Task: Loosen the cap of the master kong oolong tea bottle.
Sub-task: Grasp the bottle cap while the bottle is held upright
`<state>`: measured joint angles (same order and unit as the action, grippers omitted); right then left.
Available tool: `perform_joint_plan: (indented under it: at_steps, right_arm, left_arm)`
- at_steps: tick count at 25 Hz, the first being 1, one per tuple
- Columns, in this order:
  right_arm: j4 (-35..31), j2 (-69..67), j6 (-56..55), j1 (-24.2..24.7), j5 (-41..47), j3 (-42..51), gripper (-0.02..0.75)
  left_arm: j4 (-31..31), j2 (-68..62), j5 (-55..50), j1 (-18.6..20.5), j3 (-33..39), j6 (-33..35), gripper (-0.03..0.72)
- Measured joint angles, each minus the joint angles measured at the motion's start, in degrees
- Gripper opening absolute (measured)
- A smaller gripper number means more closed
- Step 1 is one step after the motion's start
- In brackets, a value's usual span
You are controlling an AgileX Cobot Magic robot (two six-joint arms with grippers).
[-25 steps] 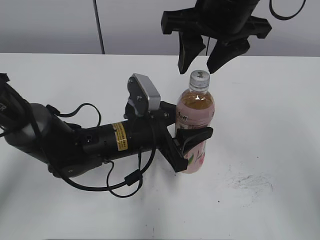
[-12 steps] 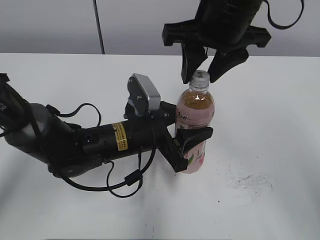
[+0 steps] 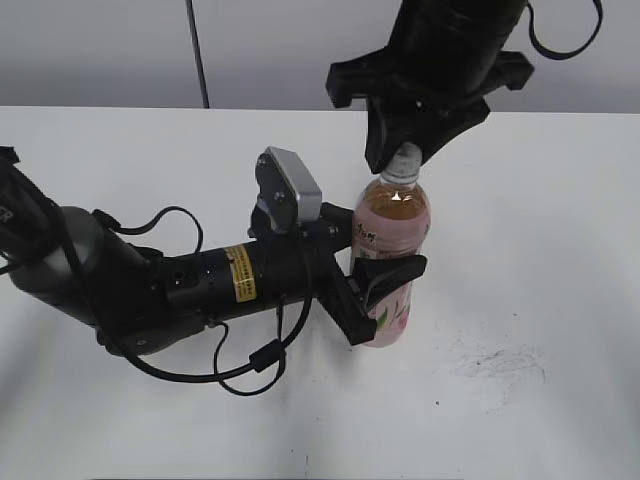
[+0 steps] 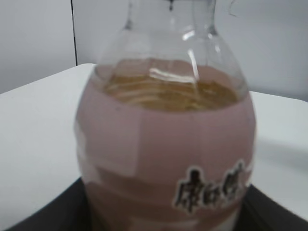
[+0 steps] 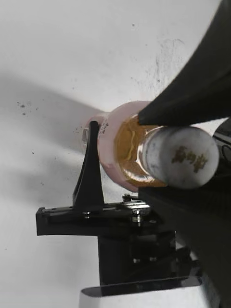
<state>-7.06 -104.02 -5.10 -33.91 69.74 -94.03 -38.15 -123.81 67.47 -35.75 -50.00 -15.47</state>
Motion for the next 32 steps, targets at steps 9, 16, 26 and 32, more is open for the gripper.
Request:
perform_joint_plan:
  at_steps: [9,16,26,32]
  right_arm:
    - [-1.2,0.0,40.3,0.0,-0.4,0.0,0.278]
    - [-1.5,0.0,54.6,-0.1,-0.2,0.0,0.278]
    - [-4.1,0.0,40.9,-0.1,0.1,-5.0,0.575]
    - [-2.4,0.0,2.9,-0.1,0.1,-7.9,0.528]
  left_arm:
    - [-0.1,0.0,0.0,-0.2,0.0,0.2,0.396]
    - [-0.1,-0.1,0.1,-0.2,0.0,0.2,0.396]
    - [0.0,-0.1,0.1,-0.2,0.0,0.2,0.396]
    - [0.0,-0.1,0.1,-0.2,0.0,0.2,0.396]
